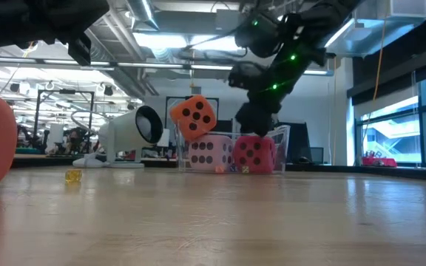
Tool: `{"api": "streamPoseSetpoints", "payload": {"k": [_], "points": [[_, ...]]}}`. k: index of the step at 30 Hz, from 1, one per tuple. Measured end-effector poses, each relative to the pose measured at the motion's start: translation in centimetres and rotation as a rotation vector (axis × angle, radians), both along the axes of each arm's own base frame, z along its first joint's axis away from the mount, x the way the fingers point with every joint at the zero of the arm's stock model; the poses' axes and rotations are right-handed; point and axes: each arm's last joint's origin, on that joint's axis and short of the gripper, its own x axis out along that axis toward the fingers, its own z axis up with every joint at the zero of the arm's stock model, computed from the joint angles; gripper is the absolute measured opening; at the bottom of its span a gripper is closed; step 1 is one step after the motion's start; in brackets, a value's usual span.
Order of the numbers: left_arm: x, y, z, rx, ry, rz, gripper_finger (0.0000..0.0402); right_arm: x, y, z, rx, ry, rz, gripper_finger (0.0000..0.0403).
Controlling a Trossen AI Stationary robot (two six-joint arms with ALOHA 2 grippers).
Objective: Pick & Place Dice
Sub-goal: Put the small blue die into the transparent bin
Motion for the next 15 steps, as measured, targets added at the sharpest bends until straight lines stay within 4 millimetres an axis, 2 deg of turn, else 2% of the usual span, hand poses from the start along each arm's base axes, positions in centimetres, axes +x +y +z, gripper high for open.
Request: {"api": "streamPoseSetpoints", "payload": {"k": [8,15], "points": [[0.00,0.00,0.00,0.000,0.000,0.000,0.0006,0.11,-0.46,-0.23,-0.015,0.007,-0.008,0.0068],[0.00,0.00,0.00,0.000,0.000,0.000,0.0006,0.11,-0.44,-0.24,-0.015,0.007,-0.009,0.0098]]}}
